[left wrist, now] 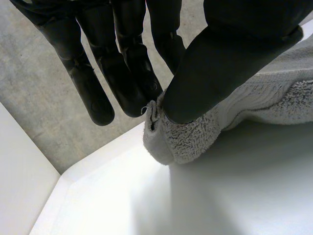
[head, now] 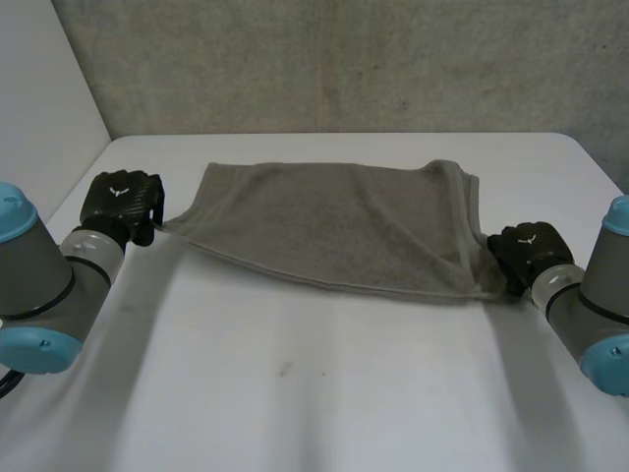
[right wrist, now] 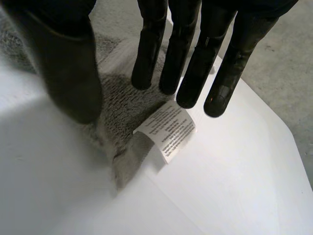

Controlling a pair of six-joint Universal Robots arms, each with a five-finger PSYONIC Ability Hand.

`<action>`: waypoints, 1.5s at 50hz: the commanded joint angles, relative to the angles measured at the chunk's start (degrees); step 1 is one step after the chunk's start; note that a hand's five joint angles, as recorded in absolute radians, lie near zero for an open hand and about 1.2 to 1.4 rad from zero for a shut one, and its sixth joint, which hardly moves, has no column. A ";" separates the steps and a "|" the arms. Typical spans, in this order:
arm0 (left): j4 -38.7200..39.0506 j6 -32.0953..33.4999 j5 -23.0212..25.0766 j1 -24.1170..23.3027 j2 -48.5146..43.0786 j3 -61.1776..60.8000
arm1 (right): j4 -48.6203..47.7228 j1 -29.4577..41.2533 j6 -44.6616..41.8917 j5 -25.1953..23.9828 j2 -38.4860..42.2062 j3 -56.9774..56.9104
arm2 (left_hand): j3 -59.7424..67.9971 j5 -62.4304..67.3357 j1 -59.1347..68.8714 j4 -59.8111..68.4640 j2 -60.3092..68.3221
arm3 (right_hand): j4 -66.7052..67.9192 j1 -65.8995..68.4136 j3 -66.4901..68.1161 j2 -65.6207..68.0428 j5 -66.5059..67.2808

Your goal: Fold the towel.

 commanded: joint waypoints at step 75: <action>-19.32 10.18 0.18 -0.36 34.60 -16.49 | 29.15 -13.81 -1.23 -18.23 -42.24 2.96 | 10.30 10.71 11.14 10.21 10.22 | 31.97 32.04 31.93 32.14 31.88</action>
